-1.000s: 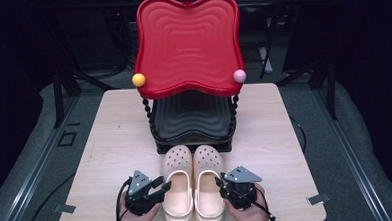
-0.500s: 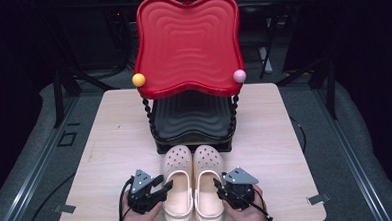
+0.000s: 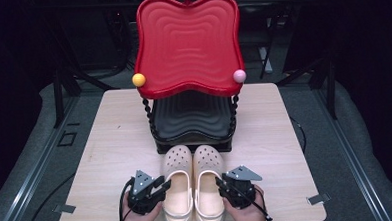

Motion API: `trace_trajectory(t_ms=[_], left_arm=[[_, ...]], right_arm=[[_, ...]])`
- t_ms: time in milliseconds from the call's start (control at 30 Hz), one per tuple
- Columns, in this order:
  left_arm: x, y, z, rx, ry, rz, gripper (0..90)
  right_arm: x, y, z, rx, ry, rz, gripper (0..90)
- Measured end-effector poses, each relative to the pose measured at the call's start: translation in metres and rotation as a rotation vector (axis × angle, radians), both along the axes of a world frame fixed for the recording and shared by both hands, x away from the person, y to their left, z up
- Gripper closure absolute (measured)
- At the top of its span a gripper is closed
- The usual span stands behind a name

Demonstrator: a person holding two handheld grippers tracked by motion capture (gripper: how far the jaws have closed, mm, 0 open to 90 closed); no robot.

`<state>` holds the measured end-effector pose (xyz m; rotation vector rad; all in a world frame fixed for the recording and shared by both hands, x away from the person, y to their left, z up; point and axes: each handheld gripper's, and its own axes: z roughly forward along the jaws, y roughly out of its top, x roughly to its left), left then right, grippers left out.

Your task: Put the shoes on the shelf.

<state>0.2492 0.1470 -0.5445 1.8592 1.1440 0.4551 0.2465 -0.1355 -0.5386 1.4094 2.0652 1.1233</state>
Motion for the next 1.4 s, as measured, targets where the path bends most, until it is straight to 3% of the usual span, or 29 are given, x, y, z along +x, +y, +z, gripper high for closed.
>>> trace_trajectory(t_ms=[233, 400, 633, 867, 967, 1200, 1400], left_arm=[[-0.008, -0.009, 0.002, 0.06, -0.025, 0.058, 73.8], [-0.01, -0.006, -0.001, 0.03, -0.036, 0.093, 77.4], [-0.015, -0.002, 0.003, 0.027, -0.034, 0.104, 79.9], [-0.021, 0.001, 0.016, 0.015, -0.039, 0.097, 80.2], [-0.027, 0.004, 0.029, 0.006, -0.063, 0.079, 80.1], [-0.035, 0.011, 0.049, -0.028, -0.076, 0.056, 79.8], [-0.039, 0.014, 0.065, -0.052, -0.119, 0.051, 79.7]], right_arm=[[-0.003, 0.004, 0.004, -0.072, -0.022, -0.072, 77.4], [-0.006, -0.001, 0.004, -0.044, -0.025, -0.095, 79.1], [-0.01, 0.0, 0.007, -0.018, -0.013, -0.087, 80.3], [-0.016, -0.004, 0.016, 0.007, -0.024, -0.071, 80.7], [-0.022, -0.006, 0.025, 0.024, -0.044, -0.061, 80.7], [-0.036, -0.006, 0.043, 0.04, -0.086, -0.032, 80.5], [-0.042, -0.006, 0.059, 0.053, -0.126, -0.019, 80.4]])
